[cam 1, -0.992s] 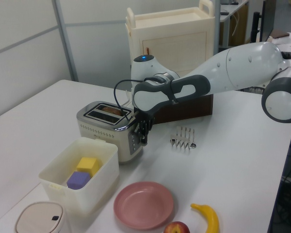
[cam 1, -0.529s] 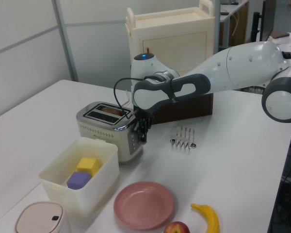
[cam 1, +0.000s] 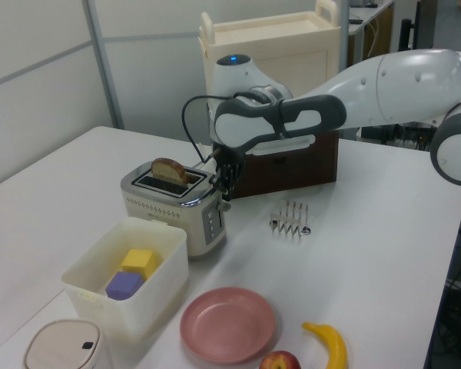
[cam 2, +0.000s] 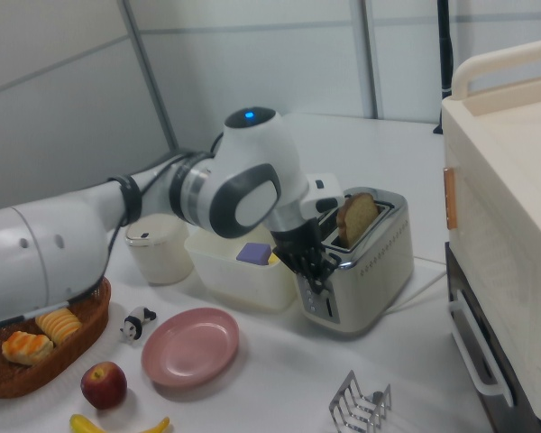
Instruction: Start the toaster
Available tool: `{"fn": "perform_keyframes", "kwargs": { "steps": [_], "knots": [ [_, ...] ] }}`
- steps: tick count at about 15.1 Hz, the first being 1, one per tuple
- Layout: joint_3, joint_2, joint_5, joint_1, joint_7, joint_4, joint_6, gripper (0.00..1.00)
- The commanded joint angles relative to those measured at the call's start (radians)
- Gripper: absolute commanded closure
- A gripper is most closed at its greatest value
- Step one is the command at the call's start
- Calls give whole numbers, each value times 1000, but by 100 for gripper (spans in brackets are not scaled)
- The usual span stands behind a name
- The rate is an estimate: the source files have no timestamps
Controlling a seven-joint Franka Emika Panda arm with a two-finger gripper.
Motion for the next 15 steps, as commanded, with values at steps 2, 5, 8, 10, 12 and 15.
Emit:
{"fn": "perform_keyframes", "kwargs": {
  "steps": [2, 5, 8, 10, 12, 15],
  "knots": [
    [-2, -114, 7, 4, -52, -28, -148, 100],
    [-4, -148, 8, 4, -57, 10, -234, 100],
    [-13, -151, 7, 3, -61, 20, -263, 86],
    [-17, -151, -1, 1, -63, 20, -261, 41],
    [-19, -155, -2, 1, -64, 21, -261, 0],
    [-19, -184, 7, -8, -60, 12, -268, 0]
  ]
}}
